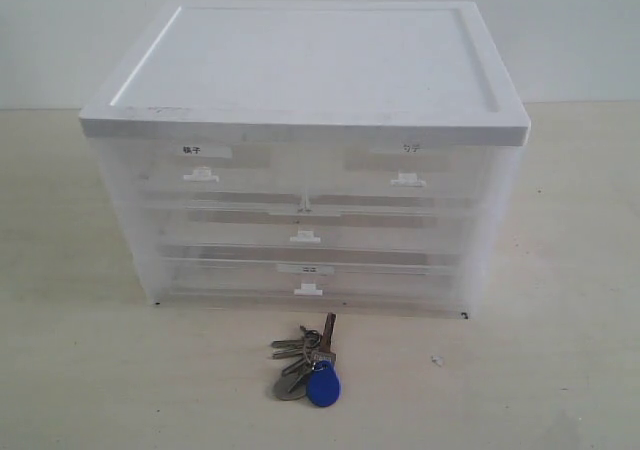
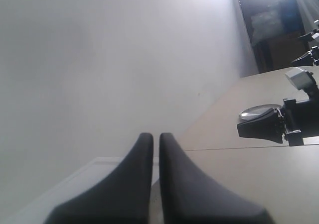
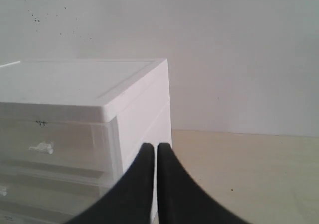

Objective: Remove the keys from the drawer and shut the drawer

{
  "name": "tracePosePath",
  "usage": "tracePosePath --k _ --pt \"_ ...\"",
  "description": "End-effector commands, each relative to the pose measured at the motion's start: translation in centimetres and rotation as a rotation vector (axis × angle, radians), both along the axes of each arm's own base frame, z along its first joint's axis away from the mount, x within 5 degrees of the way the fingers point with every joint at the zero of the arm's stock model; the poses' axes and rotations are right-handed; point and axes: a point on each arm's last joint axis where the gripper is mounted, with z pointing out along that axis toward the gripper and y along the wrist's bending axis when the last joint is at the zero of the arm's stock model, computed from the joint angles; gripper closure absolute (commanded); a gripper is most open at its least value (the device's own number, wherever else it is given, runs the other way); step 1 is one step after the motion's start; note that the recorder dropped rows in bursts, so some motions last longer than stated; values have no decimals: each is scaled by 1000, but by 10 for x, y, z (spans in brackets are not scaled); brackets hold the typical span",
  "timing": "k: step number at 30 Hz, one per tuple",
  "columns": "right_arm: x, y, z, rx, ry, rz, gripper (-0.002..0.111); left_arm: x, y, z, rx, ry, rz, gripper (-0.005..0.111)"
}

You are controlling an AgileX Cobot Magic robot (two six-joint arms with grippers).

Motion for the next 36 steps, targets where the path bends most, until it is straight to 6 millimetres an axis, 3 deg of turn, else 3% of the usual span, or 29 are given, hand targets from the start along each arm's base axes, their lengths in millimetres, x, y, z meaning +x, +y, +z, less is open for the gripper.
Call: tracePosePath --k 1,6,11,14,20,23,36 --pt "0 0 0 5 -7 2 108 -4 0 -1 2 -12 -9 102" --pt "0 0 0 4 -5 1 108 -10 3 -14 -11 -5 14 102" --pt "0 0 0 4 -3 1 108 -15 12 -38 -152 80 93 102" --pt "0 0 0 4 -3 1 108 -14 21 -60 -265 172 178 102" --pt "0 0 0 4 -3 1 108 -7 53 -96 -653 444 438 102" --pt "0 0 0 4 -3 1 108 -7 64 -102 -743 489 542 102" --pt "0 0 0 9 -2 1 108 -13 70 -121 -165 269 801 102"
